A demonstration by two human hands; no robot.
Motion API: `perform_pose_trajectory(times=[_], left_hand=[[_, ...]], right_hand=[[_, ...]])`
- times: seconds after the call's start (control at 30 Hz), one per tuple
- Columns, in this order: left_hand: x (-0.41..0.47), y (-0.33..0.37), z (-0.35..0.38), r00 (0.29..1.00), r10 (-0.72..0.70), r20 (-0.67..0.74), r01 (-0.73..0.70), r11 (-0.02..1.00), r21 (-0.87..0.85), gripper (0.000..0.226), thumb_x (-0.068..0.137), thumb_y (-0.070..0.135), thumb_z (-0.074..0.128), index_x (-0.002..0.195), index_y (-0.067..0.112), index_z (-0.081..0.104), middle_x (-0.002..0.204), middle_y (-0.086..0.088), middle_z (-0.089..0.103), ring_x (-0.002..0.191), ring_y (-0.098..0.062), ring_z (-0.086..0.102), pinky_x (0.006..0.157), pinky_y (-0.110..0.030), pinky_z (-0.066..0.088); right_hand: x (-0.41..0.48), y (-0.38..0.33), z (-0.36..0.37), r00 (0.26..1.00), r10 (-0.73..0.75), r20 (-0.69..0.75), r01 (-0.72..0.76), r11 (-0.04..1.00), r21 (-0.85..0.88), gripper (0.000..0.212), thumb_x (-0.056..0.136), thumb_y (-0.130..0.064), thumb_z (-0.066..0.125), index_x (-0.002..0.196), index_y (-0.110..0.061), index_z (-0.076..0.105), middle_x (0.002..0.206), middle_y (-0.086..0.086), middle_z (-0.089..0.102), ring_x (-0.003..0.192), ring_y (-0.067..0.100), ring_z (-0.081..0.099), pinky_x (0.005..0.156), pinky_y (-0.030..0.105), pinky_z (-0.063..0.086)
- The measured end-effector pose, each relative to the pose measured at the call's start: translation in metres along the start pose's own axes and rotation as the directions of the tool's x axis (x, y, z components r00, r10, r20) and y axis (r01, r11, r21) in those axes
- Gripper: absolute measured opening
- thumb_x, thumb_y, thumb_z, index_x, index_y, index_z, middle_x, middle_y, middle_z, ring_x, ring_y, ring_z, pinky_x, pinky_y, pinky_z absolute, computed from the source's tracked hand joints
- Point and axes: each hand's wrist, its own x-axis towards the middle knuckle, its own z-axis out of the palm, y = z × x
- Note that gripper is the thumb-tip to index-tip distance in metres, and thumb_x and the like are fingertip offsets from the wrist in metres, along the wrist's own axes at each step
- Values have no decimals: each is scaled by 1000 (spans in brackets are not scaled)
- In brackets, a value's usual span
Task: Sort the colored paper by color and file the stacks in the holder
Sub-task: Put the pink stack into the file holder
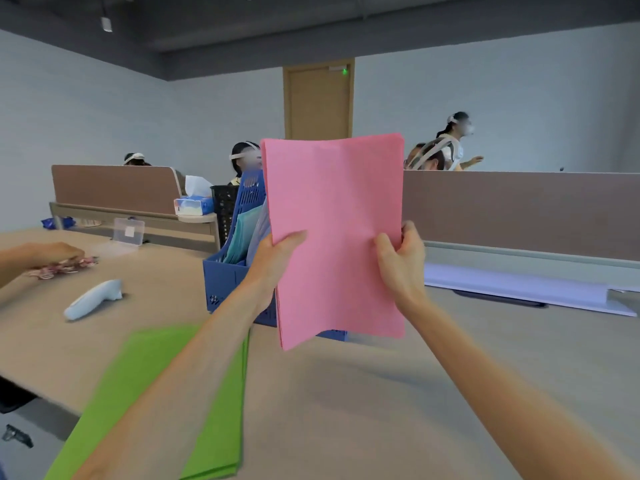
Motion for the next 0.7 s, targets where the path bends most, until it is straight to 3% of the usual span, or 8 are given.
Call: perform_pose_trajectory(times=[0.1,0.23,0.37,0.47,0.6,0.7], left_hand=[[20,18,-3,995,90,-53,-82,987,136,16,92,25,61,108,26,62,99,10,68,90,-8,63,74,-20,48],[48,41,-7,981,166,-102,-115,915,386,23,95,34,53,112,21,63,104,1,67,97,-18,62,89,-31,48],[69,56,-18,946,273,-172,-159,858,488,30,95,36,48,106,12,64,102,-7,67,88,-22,59,84,-36,48],[78,57,-29,923,320,-214,-160,824,543,39,93,37,45,102,4,63,89,-11,65,77,-25,58,73,-37,49],[81,53,-42,902,335,-271,-116,793,598,38,96,32,43,94,-2,60,77,-9,56,67,-24,50,58,-31,38],[85,49,-49,891,344,-295,-85,766,637,38,96,35,42,96,0,58,83,-10,61,71,-26,54,60,-32,39]], right_hand=[[23,-10,17,999,-17,29,17,1000,4,12,88,-12,51,81,-21,47,71,-11,50,58,3,44,54,17,37],[55,-25,40,996,-30,80,28,999,32,1,89,-15,51,90,-16,51,77,-10,54,65,5,49,59,20,40],[85,-27,66,987,17,159,-30,996,79,3,91,-20,50,90,-20,52,79,-9,53,66,9,48,57,22,38],[101,-17,88,972,29,235,-45,997,66,19,90,-23,54,108,-19,55,91,-8,59,80,11,56,65,23,43],[106,1,111,951,85,296,-110,992,69,51,90,-23,60,136,-17,41,119,-4,54,103,11,54,79,23,43],[100,17,118,953,88,289,-106,993,46,47,92,-22,59,137,-15,46,127,-3,52,113,12,52,86,24,40]])
